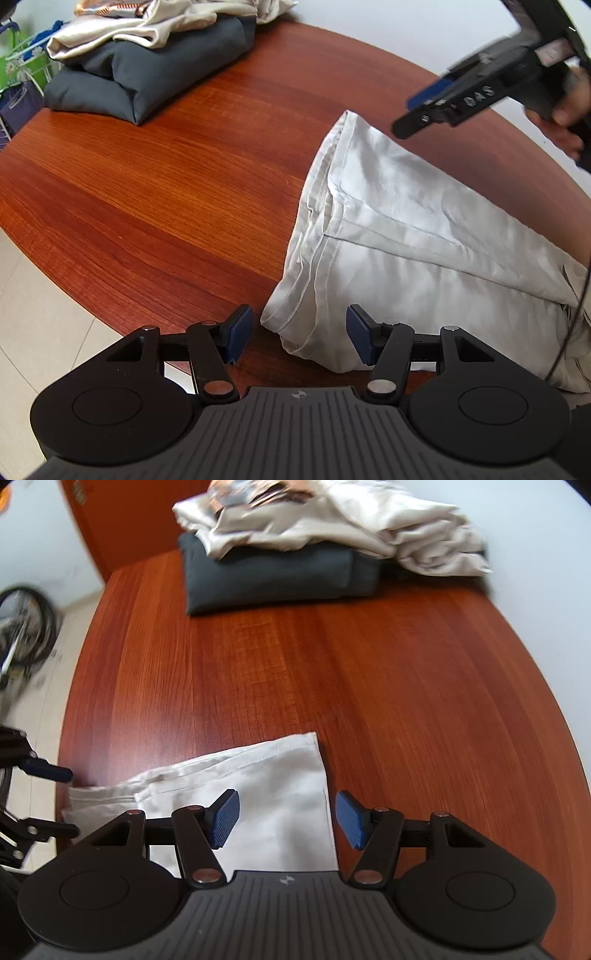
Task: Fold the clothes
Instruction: 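Move both open grippers to the shirt's hem end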
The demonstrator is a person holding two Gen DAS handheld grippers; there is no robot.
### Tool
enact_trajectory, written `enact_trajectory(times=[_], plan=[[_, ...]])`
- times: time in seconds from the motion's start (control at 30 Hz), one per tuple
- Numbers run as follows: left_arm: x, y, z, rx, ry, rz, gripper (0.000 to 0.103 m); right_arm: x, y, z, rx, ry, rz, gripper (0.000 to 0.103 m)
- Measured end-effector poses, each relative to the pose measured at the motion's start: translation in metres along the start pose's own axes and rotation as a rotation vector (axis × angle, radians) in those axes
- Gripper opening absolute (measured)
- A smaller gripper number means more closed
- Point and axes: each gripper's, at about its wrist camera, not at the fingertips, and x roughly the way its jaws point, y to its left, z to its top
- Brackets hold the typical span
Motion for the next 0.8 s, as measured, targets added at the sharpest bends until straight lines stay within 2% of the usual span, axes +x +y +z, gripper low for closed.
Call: enact_trajectory(times=[0.2,0.5,0.7,0.77,0.8], plan=[[0.006,0.004,0.000,-0.033,0.027,0.021,0.059,0.029,-0.008,0.021,-0.094,0.045,0.029,0.065],[0.012,0.006,-0.001,-0.077,0.042,0.020,0.056,0.063,-0.014,0.039,-0.170,0.101,0.071,0.065],[0.014,0.001,-0.001,-0.071,0.043,0.011,0.038,0.073,-0.014,0.042,-0.181,0.105,0.102,0.063],[0.014,0.000,-0.001,-0.079,0.044,0.007,0.023,0.075,-0.012,0.042,-0.185,0.101,0.115,0.060],[0.015,0.000,-0.001,-0.085,0.043,0.004,0.020,0.075,-0.010,0.042,-0.186,0.096,0.119,0.056]])
